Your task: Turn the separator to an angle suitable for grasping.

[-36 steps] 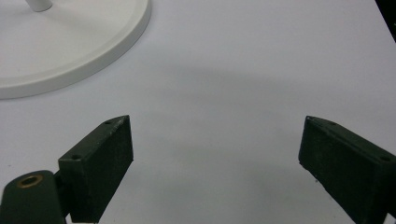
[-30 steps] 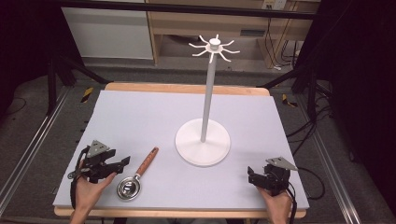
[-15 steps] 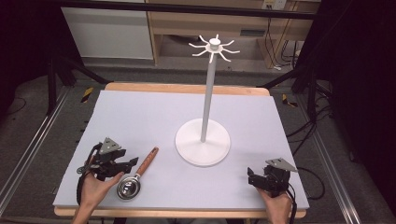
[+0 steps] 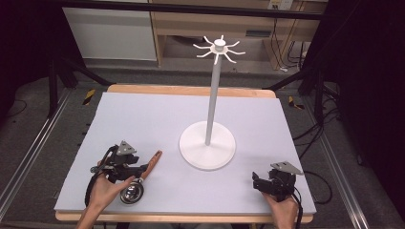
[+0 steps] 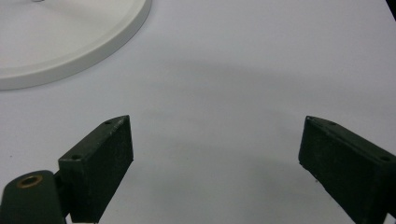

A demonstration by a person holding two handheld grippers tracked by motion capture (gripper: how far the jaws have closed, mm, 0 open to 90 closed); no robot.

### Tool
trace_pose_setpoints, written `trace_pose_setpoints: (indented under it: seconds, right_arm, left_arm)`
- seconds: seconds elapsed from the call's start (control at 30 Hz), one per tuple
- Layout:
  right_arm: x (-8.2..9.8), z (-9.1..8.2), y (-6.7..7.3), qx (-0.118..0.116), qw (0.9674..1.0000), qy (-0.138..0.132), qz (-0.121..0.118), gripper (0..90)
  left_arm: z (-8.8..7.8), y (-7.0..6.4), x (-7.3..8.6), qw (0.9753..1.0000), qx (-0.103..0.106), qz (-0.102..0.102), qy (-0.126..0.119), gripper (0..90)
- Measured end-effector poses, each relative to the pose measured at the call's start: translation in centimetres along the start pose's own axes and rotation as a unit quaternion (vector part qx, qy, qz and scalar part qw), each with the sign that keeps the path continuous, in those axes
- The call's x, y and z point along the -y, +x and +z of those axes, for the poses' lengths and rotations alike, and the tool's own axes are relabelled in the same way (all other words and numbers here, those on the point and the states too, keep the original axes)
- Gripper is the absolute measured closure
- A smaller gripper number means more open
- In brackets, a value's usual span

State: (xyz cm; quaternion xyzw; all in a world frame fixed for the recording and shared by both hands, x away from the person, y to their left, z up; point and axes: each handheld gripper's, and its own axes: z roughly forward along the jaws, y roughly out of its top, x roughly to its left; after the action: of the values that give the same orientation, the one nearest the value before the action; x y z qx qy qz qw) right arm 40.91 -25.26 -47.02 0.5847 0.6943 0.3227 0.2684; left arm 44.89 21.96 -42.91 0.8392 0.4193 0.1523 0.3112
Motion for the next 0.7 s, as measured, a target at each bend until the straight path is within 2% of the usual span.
trace_pose_setpoints:
  seconds: [0.47,0.7]
  right_arm:
    - [0.0,0.0,0.0,0.001,1.0,0.004,0.001,10.4]
    - [0.0,0.0,-0.1,0.001,1.0,0.004,-0.001,10.4]
  left_arm:
    - [2.3,-0.8,0.3,0.9986,0.016,-0.002,0.051,59.4]
    - [2.9,-0.8,0.5,0.9976,0.005,-0.003,0.07,61.0]
